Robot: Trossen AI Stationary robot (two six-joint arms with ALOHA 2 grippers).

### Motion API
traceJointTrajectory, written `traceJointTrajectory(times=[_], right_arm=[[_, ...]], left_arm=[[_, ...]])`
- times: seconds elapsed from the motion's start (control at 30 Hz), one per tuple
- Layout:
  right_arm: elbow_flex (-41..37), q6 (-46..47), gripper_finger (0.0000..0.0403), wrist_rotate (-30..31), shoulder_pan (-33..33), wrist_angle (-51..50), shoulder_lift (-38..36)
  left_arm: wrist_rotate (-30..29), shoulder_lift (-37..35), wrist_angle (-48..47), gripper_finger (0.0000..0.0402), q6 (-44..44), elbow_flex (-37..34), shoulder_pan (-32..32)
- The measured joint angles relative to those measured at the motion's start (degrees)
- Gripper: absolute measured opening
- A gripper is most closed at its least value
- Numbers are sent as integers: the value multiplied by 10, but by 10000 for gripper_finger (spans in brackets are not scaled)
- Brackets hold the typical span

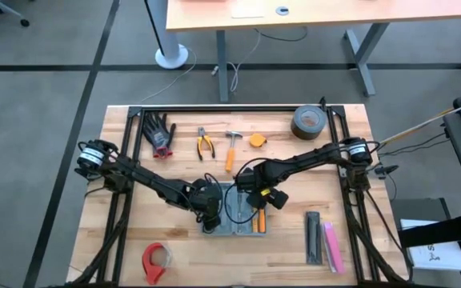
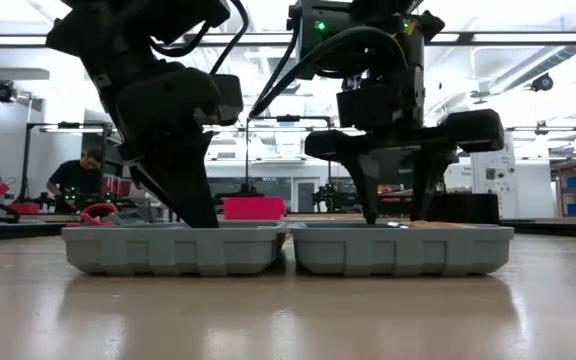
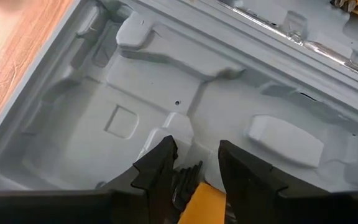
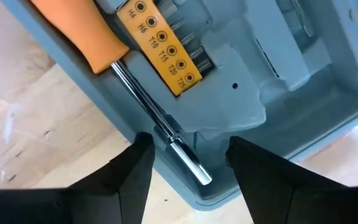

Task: Prefit tool cases
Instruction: Remove the nut driver from the gray tool box

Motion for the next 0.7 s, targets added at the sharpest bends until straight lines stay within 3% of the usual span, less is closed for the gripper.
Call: traceJointTrajectory(times=[0.27, 0.7], right_arm=[[1, 8, 190, -3, 0, -55, 8], [18, 26, 155, -30, 0, -61, 2]], left_arm=[[1, 0, -1, 124, 9, 0, 1], [5, -4, -14, 127, 12, -1, 2]])
